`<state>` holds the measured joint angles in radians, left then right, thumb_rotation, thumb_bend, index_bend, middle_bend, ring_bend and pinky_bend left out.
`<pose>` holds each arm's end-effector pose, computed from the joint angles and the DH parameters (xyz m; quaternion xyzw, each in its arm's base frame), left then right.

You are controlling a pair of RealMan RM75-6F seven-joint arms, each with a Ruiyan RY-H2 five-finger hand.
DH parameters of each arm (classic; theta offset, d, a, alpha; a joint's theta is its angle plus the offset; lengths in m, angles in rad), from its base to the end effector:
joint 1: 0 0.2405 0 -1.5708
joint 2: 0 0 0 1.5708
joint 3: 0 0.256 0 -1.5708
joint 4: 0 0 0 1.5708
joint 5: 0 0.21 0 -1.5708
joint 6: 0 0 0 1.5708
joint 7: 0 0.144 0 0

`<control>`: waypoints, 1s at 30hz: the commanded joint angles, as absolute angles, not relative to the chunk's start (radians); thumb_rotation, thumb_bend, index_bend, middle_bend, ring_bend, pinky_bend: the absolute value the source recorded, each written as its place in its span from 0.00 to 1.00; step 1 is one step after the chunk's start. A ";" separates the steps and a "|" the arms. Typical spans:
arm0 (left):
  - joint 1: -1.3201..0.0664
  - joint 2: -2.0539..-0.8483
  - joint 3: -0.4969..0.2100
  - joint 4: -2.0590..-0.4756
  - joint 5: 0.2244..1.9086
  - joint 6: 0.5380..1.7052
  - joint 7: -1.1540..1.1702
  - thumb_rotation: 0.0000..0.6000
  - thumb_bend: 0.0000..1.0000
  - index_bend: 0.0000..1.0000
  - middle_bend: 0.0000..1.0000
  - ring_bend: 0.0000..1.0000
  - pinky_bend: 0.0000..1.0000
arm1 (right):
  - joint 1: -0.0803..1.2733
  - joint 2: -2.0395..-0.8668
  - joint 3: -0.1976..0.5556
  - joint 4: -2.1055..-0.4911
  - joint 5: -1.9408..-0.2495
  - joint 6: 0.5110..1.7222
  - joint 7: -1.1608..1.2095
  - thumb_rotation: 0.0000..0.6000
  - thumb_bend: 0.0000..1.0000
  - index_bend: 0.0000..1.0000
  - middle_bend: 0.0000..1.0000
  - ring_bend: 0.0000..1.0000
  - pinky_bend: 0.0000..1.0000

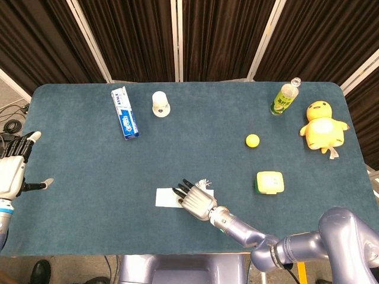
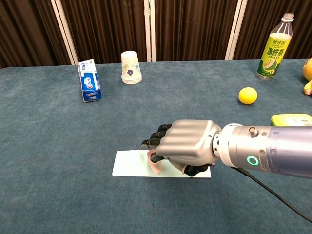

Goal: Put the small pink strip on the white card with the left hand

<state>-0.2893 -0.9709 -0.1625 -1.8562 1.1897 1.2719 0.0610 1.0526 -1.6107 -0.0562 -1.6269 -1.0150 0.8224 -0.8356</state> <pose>-0.2632 0.2532 0.1807 -0.5694 -0.4467 -0.3906 0.5690 -0.0768 -0.2802 -0.0862 0.9270 -0.1217 0.2239 0.2753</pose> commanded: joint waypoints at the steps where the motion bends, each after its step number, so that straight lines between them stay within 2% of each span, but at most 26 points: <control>1: -0.290 -0.971 -0.162 -1.856 1.190 1.271 0.061 1.00 0.00 0.00 0.00 0.00 0.00 | 1.052 -1.609 -0.056 -1.630 -1.015 0.825 -0.838 1.00 0.89 0.33 0.00 0.00 0.00; 10: -0.290 -0.970 -0.163 -1.855 1.188 1.269 0.060 1.00 0.00 0.00 0.00 0.00 0.00 | 1.043 -1.553 -0.019 -1.675 -1.044 0.868 -0.805 1.00 0.89 0.33 0.00 0.00 0.00; 16: -0.289 -0.969 -0.162 -1.857 1.188 1.267 0.058 1.00 0.00 0.00 0.00 0.00 0.00 | 1.015 -1.418 0.013 -1.765 -1.089 0.932 -0.757 1.00 0.88 0.33 0.00 0.00 0.00; 23: -0.275 -0.961 -0.150 -1.867 1.215 1.284 0.052 1.00 0.00 0.00 0.00 0.00 0.00 | 0.921 -1.222 0.006 -1.854 -1.195 1.039 -0.641 1.00 0.85 0.31 0.00 0.00 0.00; 25: -0.270 -0.958 -0.145 -1.868 1.224 1.289 0.050 1.00 0.00 0.00 0.00 0.00 0.00 | 0.892 -1.183 -0.001 -1.862 -1.222 1.068 -0.607 1.00 0.81 0.29 0.00 0.00 0.00; 27: -0.259 -0.952 -0.135 -1.867 1.241 1.299 0.045 1.00 0.00 0.00 0.00 0.00 0.00 | 0.831 -1.116 -0.021 -1.873 -1.271 1.133 -0.543 1.00 0.68 0.24 0.00 0.00 0.00; 30: -0.244 -0.946 -0.126 -1.867 1.256 1.314 0.033 1.00 0.00 0.00 0.00 0.00 0.00 | 0.753 -1.054 -0.045 -1.872 -1.322 1.208 -0.444 1.00 0.32 0.11 0.00 0.00 0.00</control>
<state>-0.2478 -0.9482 -0.1293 -1.8669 1.2525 1.3100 0.0365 0.8314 -1.1119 -0.0172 -1.8590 -1.2655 1.1331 -0.5314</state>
